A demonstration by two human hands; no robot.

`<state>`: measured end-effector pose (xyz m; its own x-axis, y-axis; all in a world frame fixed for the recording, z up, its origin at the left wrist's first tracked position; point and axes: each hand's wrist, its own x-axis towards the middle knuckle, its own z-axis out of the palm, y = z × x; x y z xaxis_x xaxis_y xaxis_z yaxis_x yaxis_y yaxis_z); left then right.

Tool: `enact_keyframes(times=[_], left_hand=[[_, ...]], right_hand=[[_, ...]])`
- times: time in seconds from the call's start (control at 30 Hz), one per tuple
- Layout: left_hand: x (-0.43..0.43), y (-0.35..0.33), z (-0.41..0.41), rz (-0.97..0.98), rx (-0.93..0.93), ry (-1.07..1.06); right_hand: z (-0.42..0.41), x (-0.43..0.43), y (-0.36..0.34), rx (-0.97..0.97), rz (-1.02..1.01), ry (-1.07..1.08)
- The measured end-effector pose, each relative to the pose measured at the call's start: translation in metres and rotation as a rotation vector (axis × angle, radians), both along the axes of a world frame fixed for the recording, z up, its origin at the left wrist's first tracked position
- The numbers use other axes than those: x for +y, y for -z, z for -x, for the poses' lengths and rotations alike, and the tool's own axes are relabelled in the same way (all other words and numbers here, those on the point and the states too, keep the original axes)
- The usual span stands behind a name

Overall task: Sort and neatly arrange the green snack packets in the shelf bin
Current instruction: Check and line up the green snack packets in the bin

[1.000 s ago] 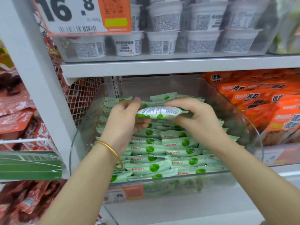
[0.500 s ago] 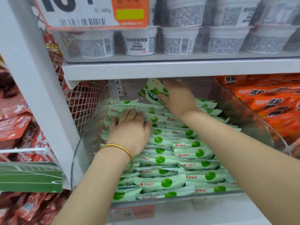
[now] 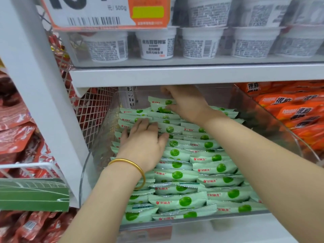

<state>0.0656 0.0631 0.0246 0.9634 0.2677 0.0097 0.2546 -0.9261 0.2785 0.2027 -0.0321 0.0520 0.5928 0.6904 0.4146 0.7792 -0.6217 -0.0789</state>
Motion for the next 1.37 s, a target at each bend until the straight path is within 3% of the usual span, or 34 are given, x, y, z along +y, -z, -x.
enact_keyframes(times=[0.07, 0.17, 0.4, 0.57, 0.77, 0.93, 1.03, 1.17, 1.3, 1.37], left_hand=[[-0.001, -0.001, 0.0, 0.004, 0.001, -0.002], [-0.002, -0.002, 0.0, 0.003, 0.005, -0.004], [-0.002, -0.002, 0.002, 0.006, 0.011, -0.002], [0.0, -0.003, 0.003, 0.008, 0.003, 0.0], [0.001, -0.004, 0.004, 0.009, 0.003, 0.004], [0.0, -0.006, 0.004, 0.019, 0.0, -0.005], [-0.001, -0.007, 0.004, 0.022, 0.011, -0.006], [-0.001, -0.005, 0.003, 0.011, 0.014, -0.004], [-0.002, -0.004, 0.002, 0.004, 0.022, -0.01], [-0.003, -0.004, 0.002, 0.007, 0.019, -0.012]], right_hand=[[0.003, -0.002, 0.005, 0.019, 0.042, -0.086], [0.002, -0.001, 0.012, 0.062, 0.171, -0.036], [0.006, 0.01, 0.019, 0.034, 0.164, 0.058], [0.002, 0.006, 0.012, 0.162, 0.093, 0.052], [0.0, 0.006, 0.017, 0.258, 0.194, 0.038], [0.004, 0.005, 0.016, 0.176, 0.12, 0.093], [0.001, 0.006, 0.018, 0.111, 0.183, 0.156], [-0.004, 0.01, 0.014, 0.221, 0.245, 0.141], [-0.004, 0.013, 0.013, 0.193, 0.343, 0.121], [-0.003, 0.01, 0.014, 0.196, 0.284, 0.112]])
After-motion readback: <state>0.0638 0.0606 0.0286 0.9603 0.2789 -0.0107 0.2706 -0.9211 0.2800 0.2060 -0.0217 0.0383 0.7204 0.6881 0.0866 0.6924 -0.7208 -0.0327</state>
